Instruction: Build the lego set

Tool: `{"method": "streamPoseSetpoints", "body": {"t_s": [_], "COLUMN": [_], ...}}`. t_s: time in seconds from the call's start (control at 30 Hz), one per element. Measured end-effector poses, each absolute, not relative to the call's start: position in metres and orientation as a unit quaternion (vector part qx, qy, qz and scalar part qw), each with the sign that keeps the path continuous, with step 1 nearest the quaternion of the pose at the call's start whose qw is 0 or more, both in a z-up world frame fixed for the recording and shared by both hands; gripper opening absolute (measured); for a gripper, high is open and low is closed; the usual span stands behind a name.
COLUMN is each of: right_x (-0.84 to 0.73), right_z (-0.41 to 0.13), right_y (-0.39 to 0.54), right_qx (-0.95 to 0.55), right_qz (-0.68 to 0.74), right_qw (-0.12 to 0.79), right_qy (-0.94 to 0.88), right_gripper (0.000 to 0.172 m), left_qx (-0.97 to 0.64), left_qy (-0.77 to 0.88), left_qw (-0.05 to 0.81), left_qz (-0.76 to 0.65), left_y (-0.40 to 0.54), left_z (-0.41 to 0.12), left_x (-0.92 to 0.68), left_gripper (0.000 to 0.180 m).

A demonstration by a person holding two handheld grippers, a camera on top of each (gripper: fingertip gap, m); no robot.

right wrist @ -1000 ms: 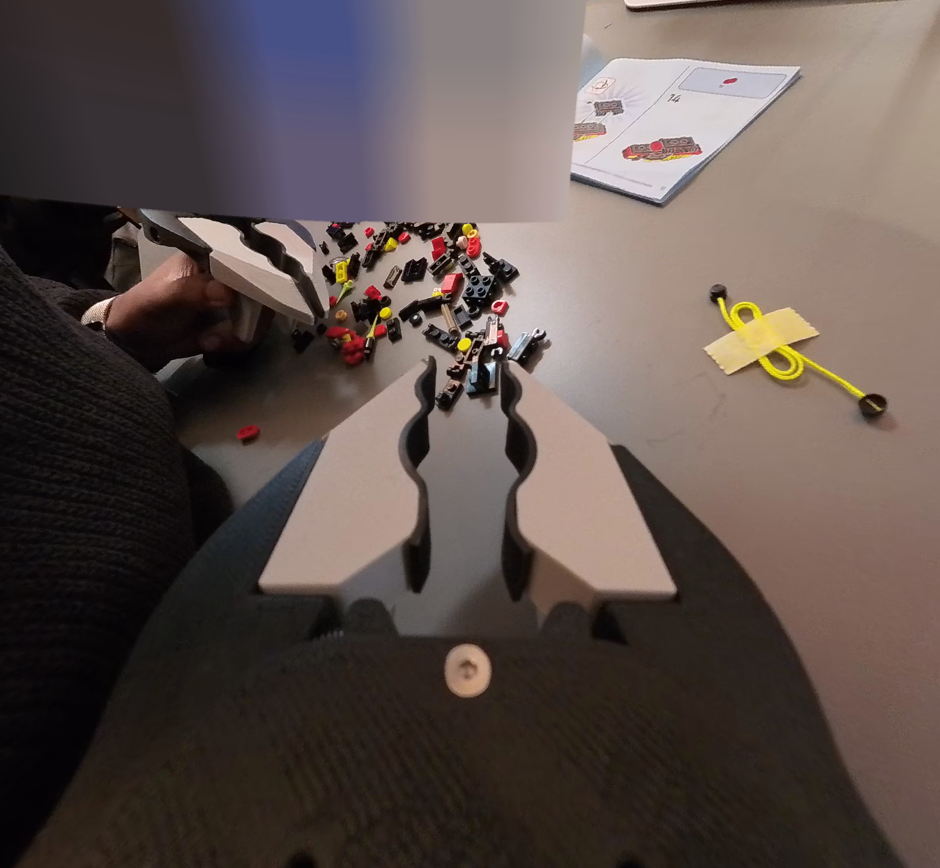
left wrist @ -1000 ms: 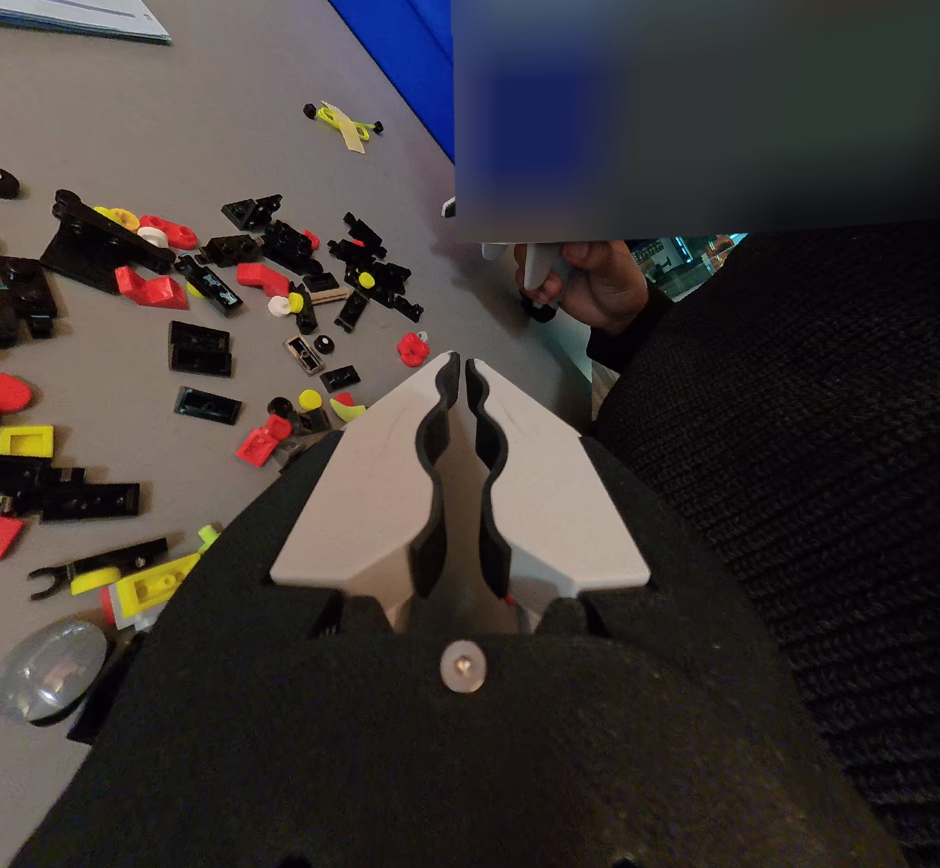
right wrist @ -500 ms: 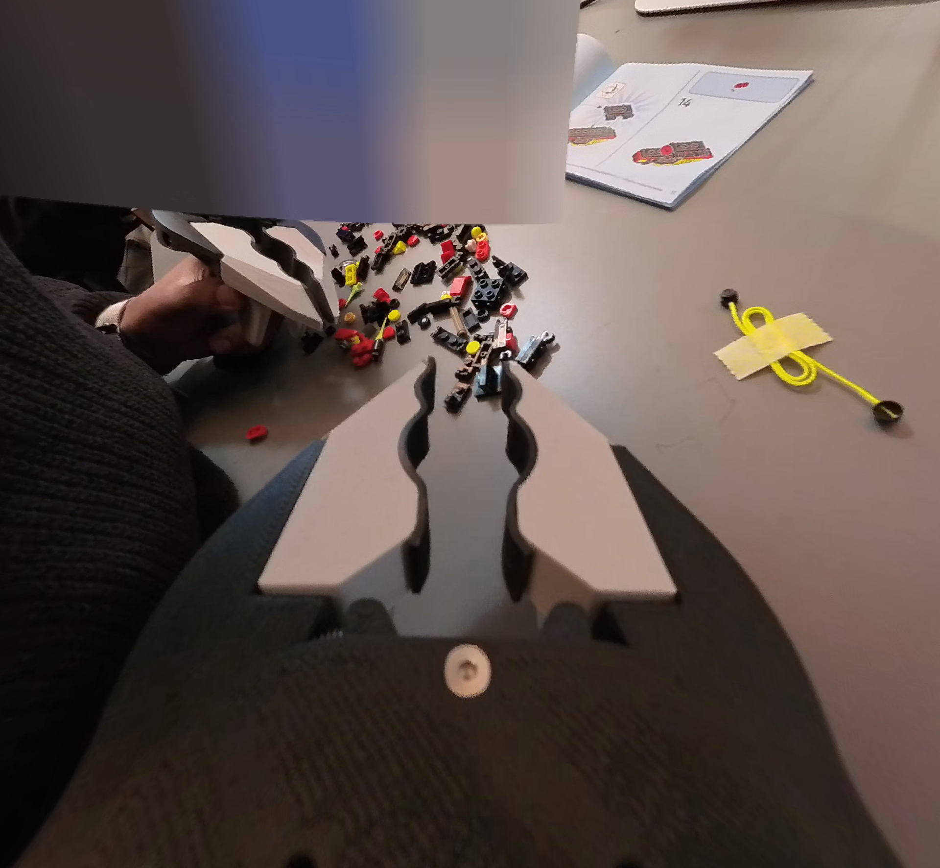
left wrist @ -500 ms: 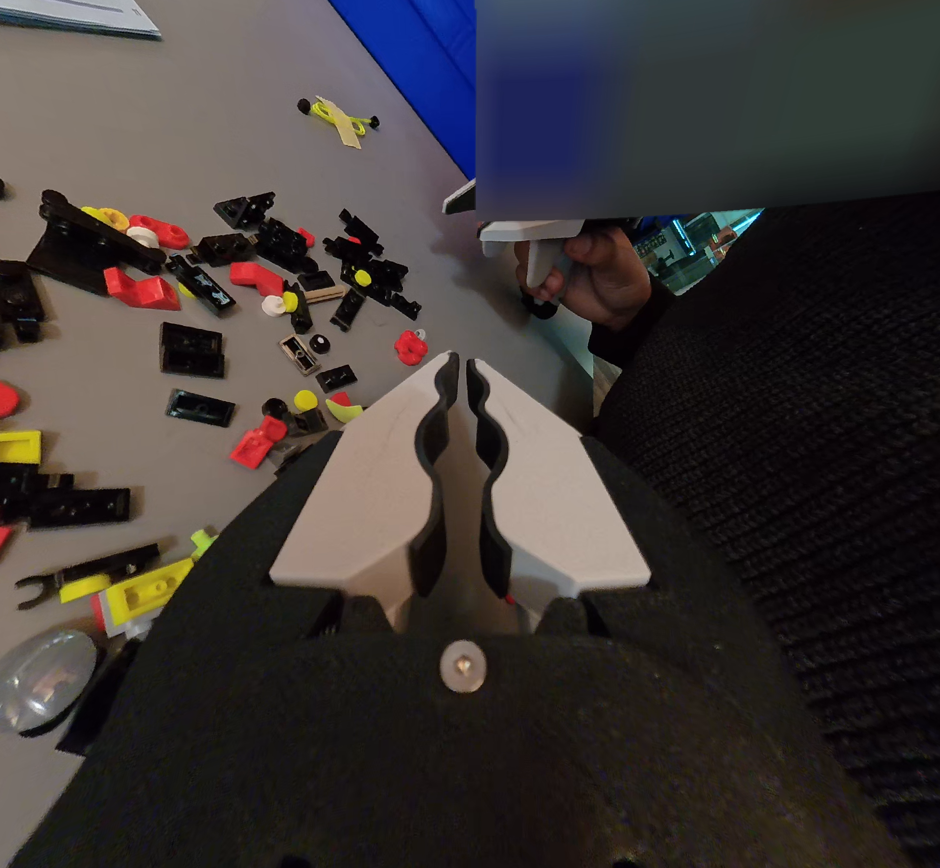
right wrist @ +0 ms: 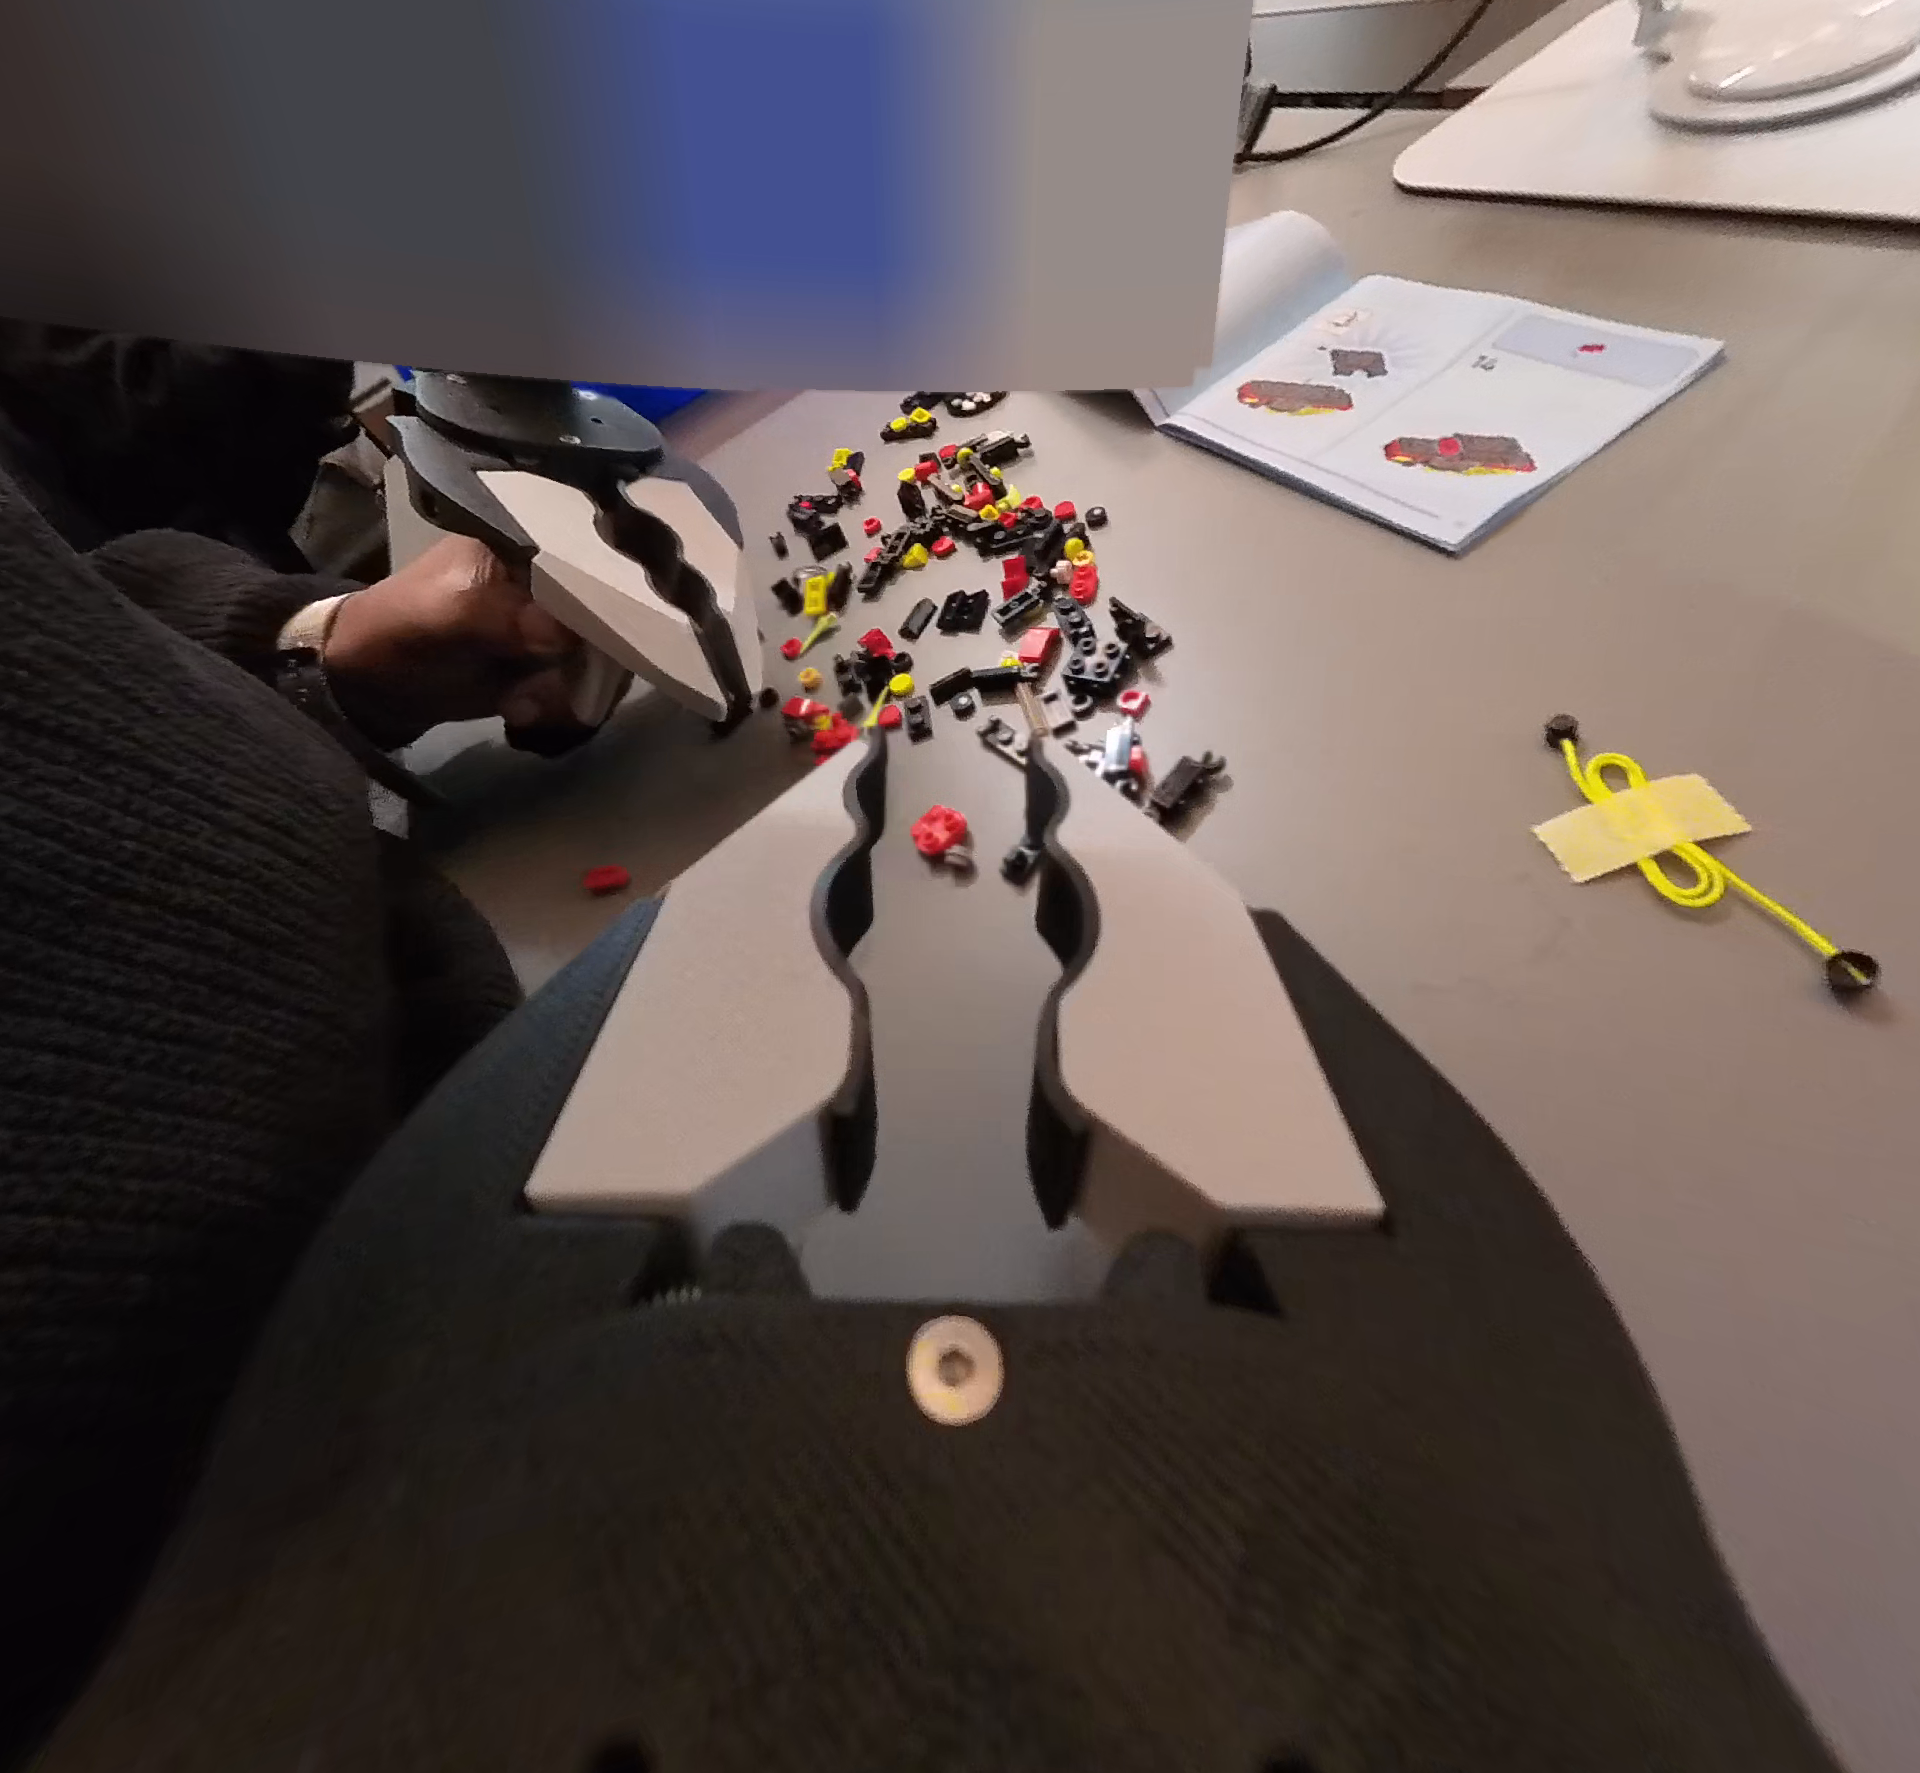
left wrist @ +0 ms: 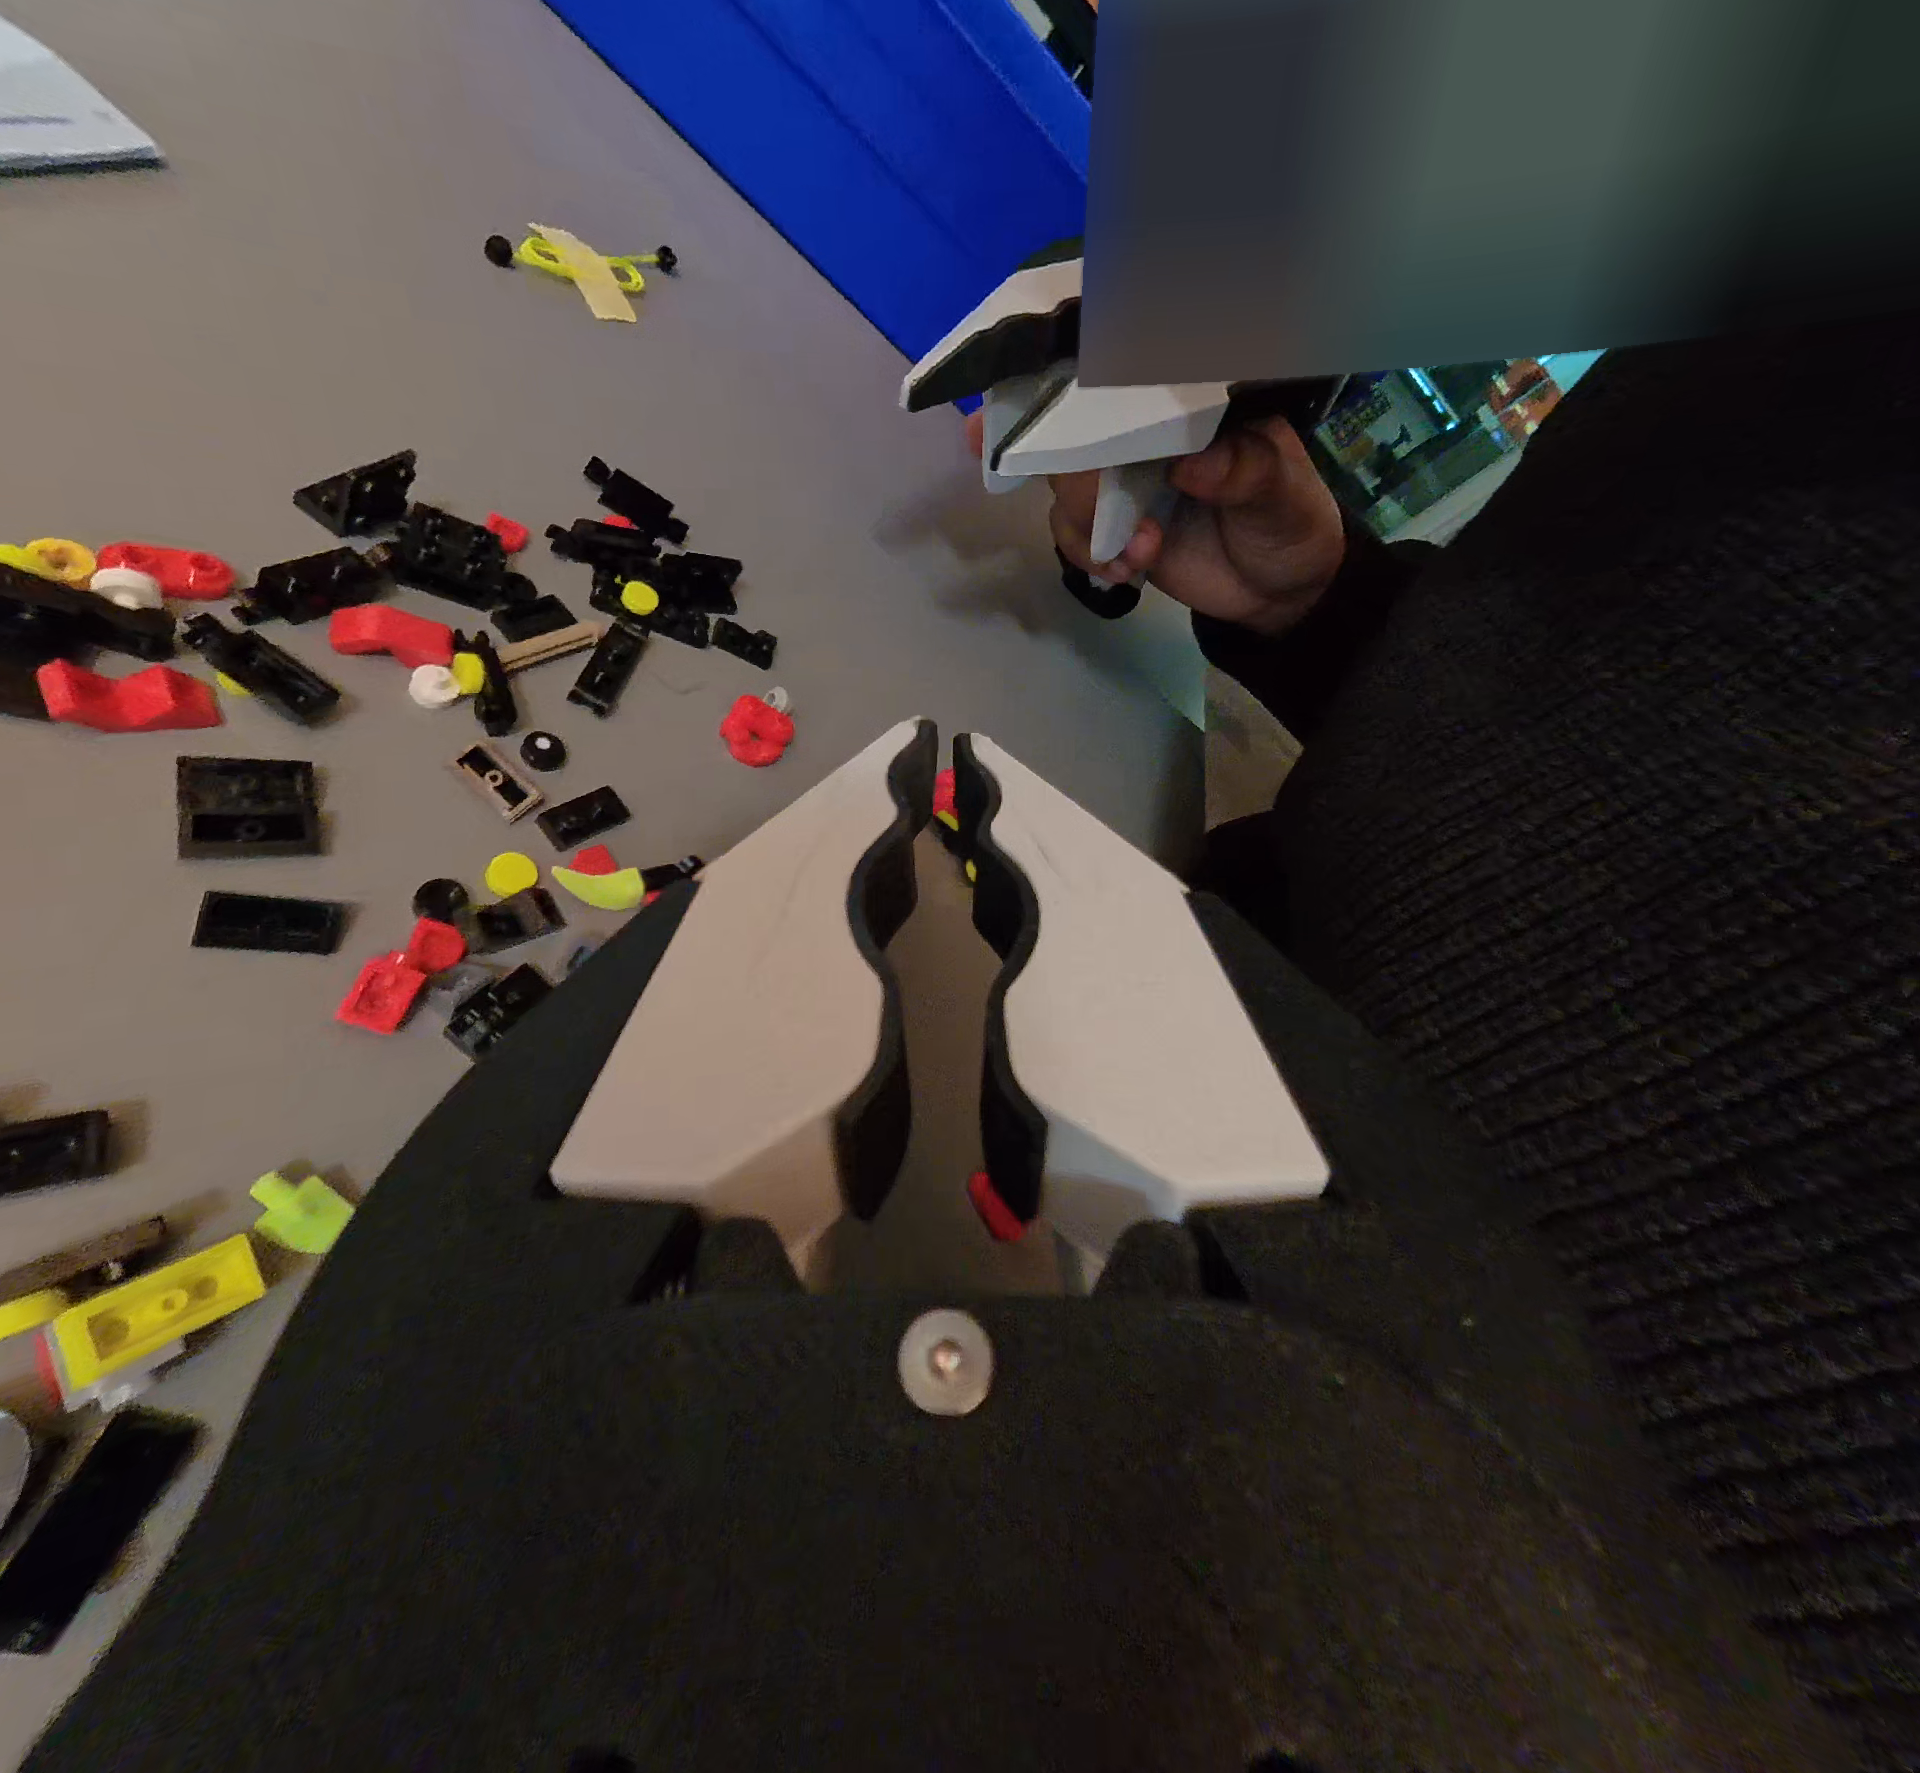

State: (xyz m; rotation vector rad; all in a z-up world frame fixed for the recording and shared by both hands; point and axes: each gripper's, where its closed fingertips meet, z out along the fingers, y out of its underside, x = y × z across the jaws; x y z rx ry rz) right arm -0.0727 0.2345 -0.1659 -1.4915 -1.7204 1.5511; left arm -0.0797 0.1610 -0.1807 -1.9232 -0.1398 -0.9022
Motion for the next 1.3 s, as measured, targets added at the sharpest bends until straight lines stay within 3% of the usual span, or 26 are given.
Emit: {"method": "streamPoseSetpoints", "body": {"t_s": [0.13, 0.33, 0.4, 0.6, 0.8, 1.13, 1.3], "right_x": [-0.070, -0.065, -0.063, -0.058, -0.054, -0.055, -0.055], "right_z": [-0.157, -0.150, -0.146, -0.130, -0.125, -0.136, -0.138], "right_y": [0.228, 0.224, 0.224, 0.241, 0.252, 0.260, 0.257], "right_qx": [-0.518, -0.511, -0.509, -0.506, -0.518, -0.540, -0.539], "right_qz": [0.559, 0.565, 0.569, 0.581, 0.608, 0.627, 0.619], "right_qw": [0.202, 0.210, 0.214, 0.245, 0.235, 0.199, 0.201], "right_qy": [-0.614, -0.613, -0.609, -0.589, -0.554, -0.525, -0.535], "right_gripper": [0.025, 0.026, 0.026, 0.028, 0.028, 0.028, 0.028], "left_qx": [-0.800, -0.828, -0.843, -0.909, -0.941, -0.935, -0.931], "left_qy": [-0.045, -0.144, -0.182, -0.129, -0.103, -0.101, -0.103], "left_qw": [0.492, 0.515, 0.487, 0.396, 0.320, 0.340, 0.350], "left_qz": [-0.340, -0.168, -0.142, 0.006, -0.029, 0.000, -0.019], "left_y": [0.159, 0.177, 0.193, 0.276, 0.321, 0.312, 0.314], "left_z": [-0.178, -0.185, -0.185, -0.195, -0.232, -0.244, -0.243], "left_x": [-0.080, -0.149, -0.178, -0.241, -0.234, -0.242, -0.239], "left_gripper": [0.001, 0.038, 0.053, 0.060, 0.061, 0.050, 0.028]}}
